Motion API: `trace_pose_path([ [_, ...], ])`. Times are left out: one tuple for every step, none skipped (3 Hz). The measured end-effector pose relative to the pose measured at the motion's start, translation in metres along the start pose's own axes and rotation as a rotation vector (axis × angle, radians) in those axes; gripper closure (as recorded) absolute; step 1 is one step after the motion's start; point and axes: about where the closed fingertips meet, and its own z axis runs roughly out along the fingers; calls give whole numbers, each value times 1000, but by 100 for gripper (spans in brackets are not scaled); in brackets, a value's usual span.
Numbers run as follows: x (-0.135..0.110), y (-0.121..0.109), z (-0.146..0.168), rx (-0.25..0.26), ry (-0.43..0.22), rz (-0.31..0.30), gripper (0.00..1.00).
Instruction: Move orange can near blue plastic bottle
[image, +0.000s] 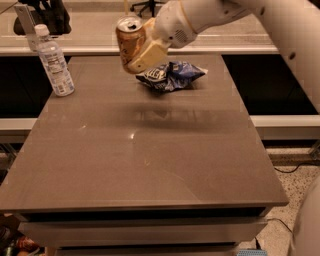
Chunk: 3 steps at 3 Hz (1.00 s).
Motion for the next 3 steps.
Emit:
trace_pose_path([
  [-12,9,33,-18,7,38,100],
  [-23,12,70,-55,-3,96,100],
  [-33,9,102,-91,-17,143,100],
])
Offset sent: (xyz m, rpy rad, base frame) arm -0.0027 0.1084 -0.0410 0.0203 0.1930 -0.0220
